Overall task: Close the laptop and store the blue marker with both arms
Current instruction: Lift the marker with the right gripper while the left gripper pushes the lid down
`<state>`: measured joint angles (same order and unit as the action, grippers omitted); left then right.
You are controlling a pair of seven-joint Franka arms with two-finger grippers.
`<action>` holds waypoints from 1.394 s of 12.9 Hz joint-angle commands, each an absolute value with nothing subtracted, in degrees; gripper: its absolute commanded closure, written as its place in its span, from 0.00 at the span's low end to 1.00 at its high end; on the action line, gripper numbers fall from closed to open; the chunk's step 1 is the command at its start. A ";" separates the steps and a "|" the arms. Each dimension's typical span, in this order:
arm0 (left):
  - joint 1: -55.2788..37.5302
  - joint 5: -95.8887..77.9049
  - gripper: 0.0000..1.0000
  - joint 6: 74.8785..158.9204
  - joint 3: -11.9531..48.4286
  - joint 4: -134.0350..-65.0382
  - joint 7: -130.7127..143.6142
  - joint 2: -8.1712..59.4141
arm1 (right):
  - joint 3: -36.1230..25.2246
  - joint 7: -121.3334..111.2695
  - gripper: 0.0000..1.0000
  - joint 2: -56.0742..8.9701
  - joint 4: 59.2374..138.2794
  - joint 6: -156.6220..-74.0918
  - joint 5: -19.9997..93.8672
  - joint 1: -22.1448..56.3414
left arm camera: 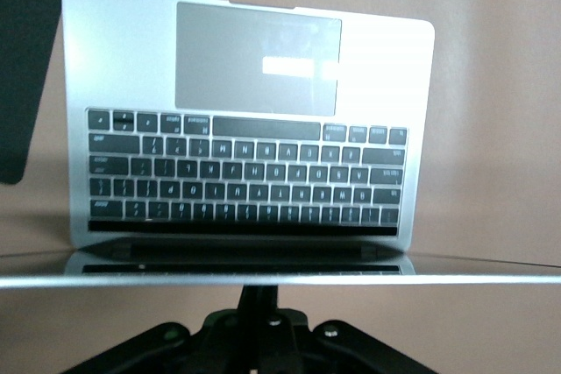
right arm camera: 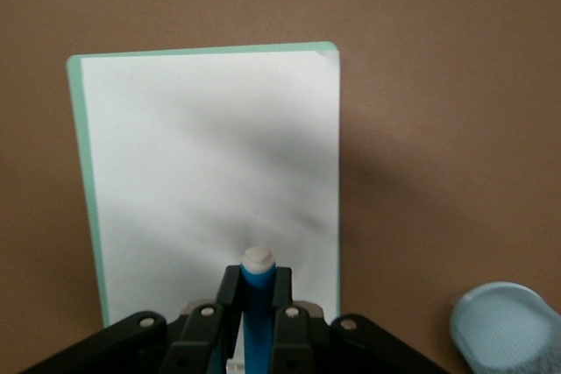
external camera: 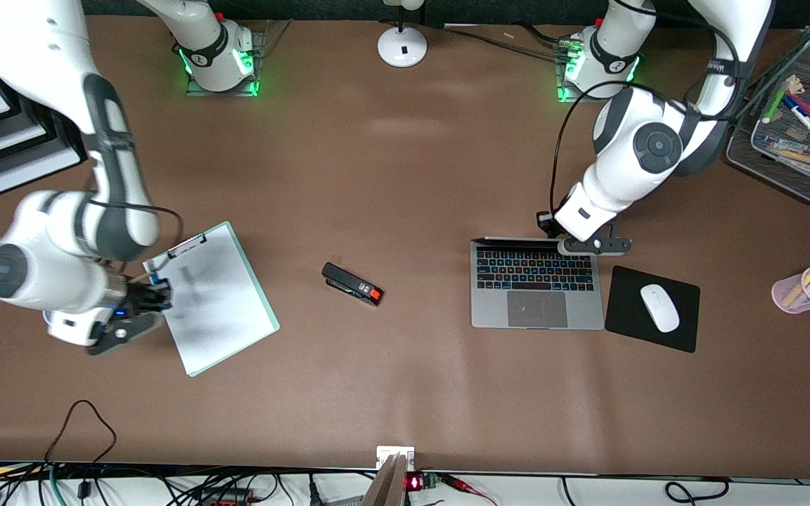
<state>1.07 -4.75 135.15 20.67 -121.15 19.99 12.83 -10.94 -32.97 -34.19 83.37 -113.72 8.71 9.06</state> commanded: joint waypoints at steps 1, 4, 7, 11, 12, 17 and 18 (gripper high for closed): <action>1.32 -1.51 1.00 135.79 20.48 -116.03 19.69 17.21 | -10.55 -38.73 1.00 -30.52 79.82 -107.86 10.11 6.69; 1.23 0.44 1.00 135.88 19.42 -112.33 20.21 20.82 | -10.63 -44.36 1.00 -24.72 79.72 -107.32 10.19 5.72; 1.14 0.44 1.00 136.05 19.34 -108.91 20.21 23.90 | -10.72 -55.15 1.00 -21.19 79.80 -106.44 15.61 1.86; 1.14 0.53 1.00 138.41 19.25 -104.94 20.21 29.69 | -10.63 -76.94 1.00 -20.21 79.80 -104.86 27.48 -5.52; 0.88 0.61 1.00 140.52 19.16 -104.94 20.30 31.10 | -10.55 -81.86 1.00 -20.39 79.98 -104.85 30.55 -6.84; 0.18 3.77 1.00 145.37 17.14 -100.47 20.21 38.22 | -10.46 -104.63 1.00 -26.00 80.42 -101.60 44.97 -14.14; 0.18 4.21 1.00 145.37 17.14 -99.59 20.21 39.28 | -10.46 -110.25 1.00 -28.10 80.42 -101.51 48.31 -15.28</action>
